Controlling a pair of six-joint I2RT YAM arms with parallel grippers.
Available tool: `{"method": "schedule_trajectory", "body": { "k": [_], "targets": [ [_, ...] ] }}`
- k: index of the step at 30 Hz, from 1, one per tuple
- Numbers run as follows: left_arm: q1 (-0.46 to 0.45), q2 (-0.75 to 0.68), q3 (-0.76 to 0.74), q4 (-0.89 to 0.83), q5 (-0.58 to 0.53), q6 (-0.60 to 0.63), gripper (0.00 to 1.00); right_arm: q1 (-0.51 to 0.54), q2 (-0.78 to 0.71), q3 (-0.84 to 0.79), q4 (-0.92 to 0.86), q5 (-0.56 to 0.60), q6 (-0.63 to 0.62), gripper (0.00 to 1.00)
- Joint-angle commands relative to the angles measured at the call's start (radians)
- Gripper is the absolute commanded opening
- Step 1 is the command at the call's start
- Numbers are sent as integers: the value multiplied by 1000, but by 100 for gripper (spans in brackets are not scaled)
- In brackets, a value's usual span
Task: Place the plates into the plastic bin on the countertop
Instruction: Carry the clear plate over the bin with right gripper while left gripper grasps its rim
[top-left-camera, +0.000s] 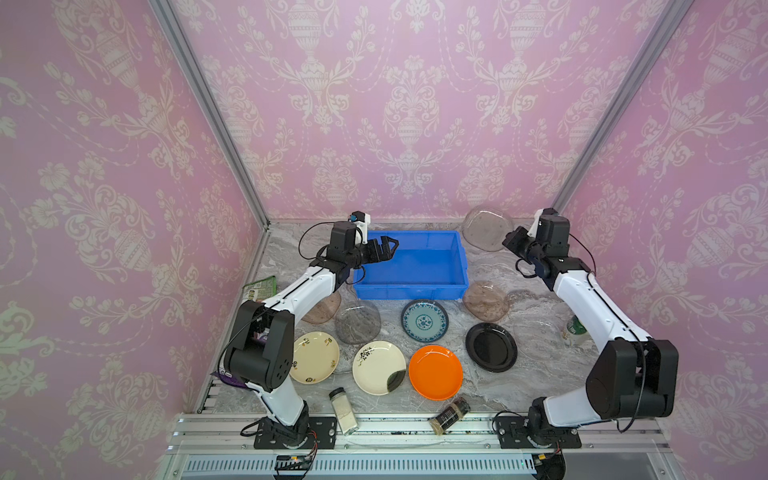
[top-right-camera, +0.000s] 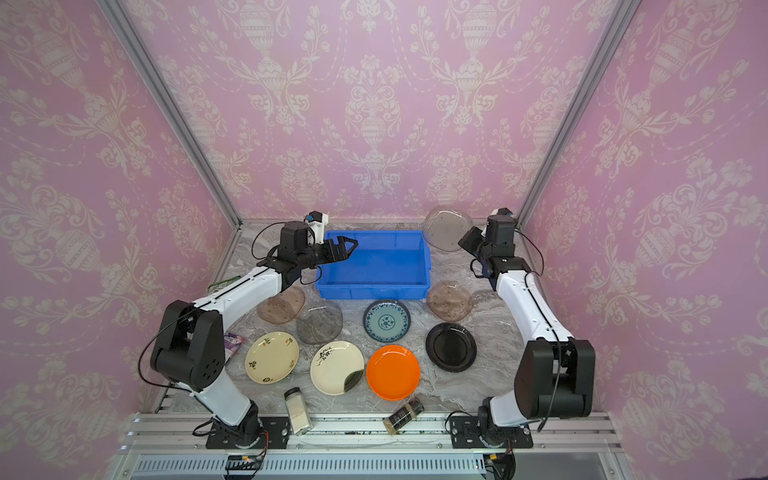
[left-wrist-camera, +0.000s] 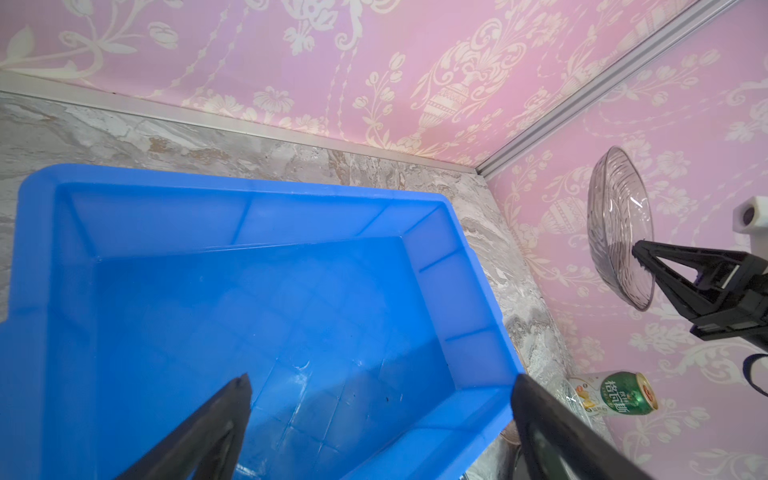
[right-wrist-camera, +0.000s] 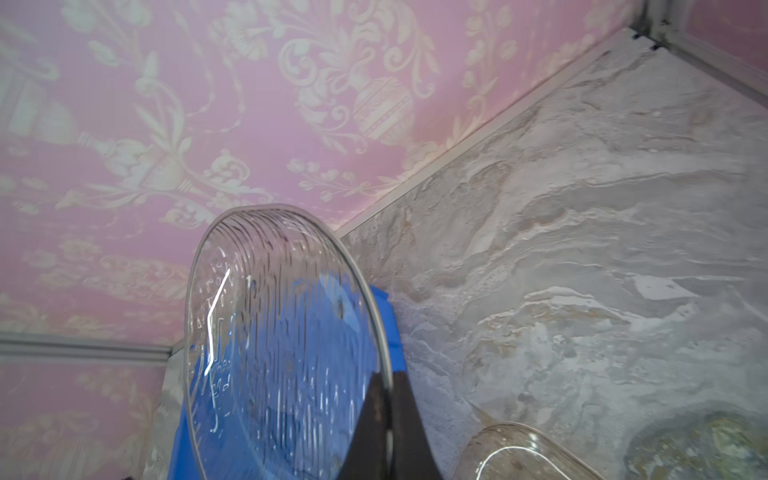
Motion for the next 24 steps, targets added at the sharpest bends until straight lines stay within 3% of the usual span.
{"method": "schedule_trajectory", "body": {
  "k": [1,12,16,19,24],
  "targets": [
    [-4,-2,33,-7,73,-23,99,73,21,65,-111,-61,-95,0],
    [-16,30,52,24,134,-65,75,284,173,154,-115,-56,-112,0],
    [-22,53,68,10,139,-65,67,316,193,168,-101,-64,-107,0],
    [-25,66,71,9,128,-64,55,332,194,170,-93,-67,-105,0],
    [-30,80,72,13,105,-71,50,349,191,164,-82,-56,-100,0]
  ]
}}
